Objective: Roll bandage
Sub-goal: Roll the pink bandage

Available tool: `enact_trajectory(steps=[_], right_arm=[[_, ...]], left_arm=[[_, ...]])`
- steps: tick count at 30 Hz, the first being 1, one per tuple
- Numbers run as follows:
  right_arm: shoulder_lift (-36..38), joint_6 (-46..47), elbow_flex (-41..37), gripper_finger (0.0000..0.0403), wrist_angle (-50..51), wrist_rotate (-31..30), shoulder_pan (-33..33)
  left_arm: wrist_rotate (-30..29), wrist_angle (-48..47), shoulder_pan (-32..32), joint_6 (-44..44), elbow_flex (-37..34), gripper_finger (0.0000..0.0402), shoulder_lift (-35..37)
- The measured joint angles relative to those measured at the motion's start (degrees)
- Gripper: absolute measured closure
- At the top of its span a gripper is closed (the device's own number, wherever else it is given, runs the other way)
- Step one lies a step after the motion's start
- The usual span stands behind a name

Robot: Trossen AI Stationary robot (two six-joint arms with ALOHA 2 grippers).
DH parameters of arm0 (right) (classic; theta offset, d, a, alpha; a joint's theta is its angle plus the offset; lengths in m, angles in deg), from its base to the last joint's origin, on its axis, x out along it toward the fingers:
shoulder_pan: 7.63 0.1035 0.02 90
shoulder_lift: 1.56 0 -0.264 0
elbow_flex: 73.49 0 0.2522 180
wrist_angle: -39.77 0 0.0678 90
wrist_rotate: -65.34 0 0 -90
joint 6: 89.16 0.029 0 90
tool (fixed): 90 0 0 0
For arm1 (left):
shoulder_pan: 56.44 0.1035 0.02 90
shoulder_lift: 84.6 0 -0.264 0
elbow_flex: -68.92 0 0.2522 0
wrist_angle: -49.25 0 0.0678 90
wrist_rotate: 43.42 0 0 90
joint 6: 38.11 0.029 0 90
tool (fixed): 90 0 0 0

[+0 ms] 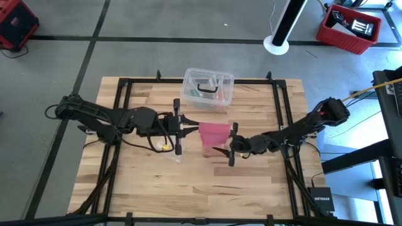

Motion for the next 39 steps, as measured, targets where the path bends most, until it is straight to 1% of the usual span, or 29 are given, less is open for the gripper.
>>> enact_trajectory(steps=[1,3,6,7,8,11,14,17,22,28,33,36,39], right_arm=[[-0.21,-0.80,0.06,0.0194,-0.09,0.13,0.00],[-0.30,-1.88,0.36,0.0245,-0.15,1.10,0.04],[-0.30,-2.24,0.34,0.0353,0.72,2.84,0.45],[-0.30,-2.78,0.34,0.0377,0.67,3.24,1.18],[-0.18,-3.73,0.38,0.0386,0.60,2.96,2.22],[0.14,-4.37,2.06,0.0385,1.34,1.02,6.26],[0.18,-6.20,5.12,0.0397,5.27,0.64,10.10],[0.17,-6.80,9.82,0.0394,11.90,-1.00,13.20],[0.13,-7.80,18.80,0.0398,26.90,-4.97,18.12],[0.13,-11.48,28.21,0.0400,36.80,-10.10,24.25],[0.13,-12.64,35.02,0.0401,45.36,-14.85,28.29],[0.18,-12.08,36.06,0.0401,47.20,-16.94,29.79],[-0.25,-8.37,36.01,0.0401,50.75,-17.26,29.74]], left_arm=[[0.00,0.02,-0.02,0.00,0.00,0.0389,0.00],[0.03,0.12,-0.04,-0.02,0.00,0.0389,0.00],[0.02,1.29,0.19,0.14,0.00,0.0389,-0.02],[0.00,1.34,0.38,0.26,0.00,0.0389,-0.02],[-0.28,1.34,0.62,0.52,0.00,0.0389,-0.02],[-2.76,1.27,1.41,1.58,0.00,0.0389,-0.04],[-4.31,1.29,2.83,2.88,0.00,0.0389,-0.04],[-6.16,1.02,4.50,3.99,0.00,0.0389,-0.59],[-9.85,0.60,6.26,6.74,0.00,0.0389,-2.61],[-11.05,-1.09,6.60,9.48,-0.02,0.0389,-5.29],[-12.35,-4.64,6.56,8.52,-0.07,0.0389,-6.01],[-12.35,-4.70,5.87,7.19,-0.07,0.0389,-5.57],[-10.01,-2.58,4.71,6.90,-0.07,0.0389,-4.46]])
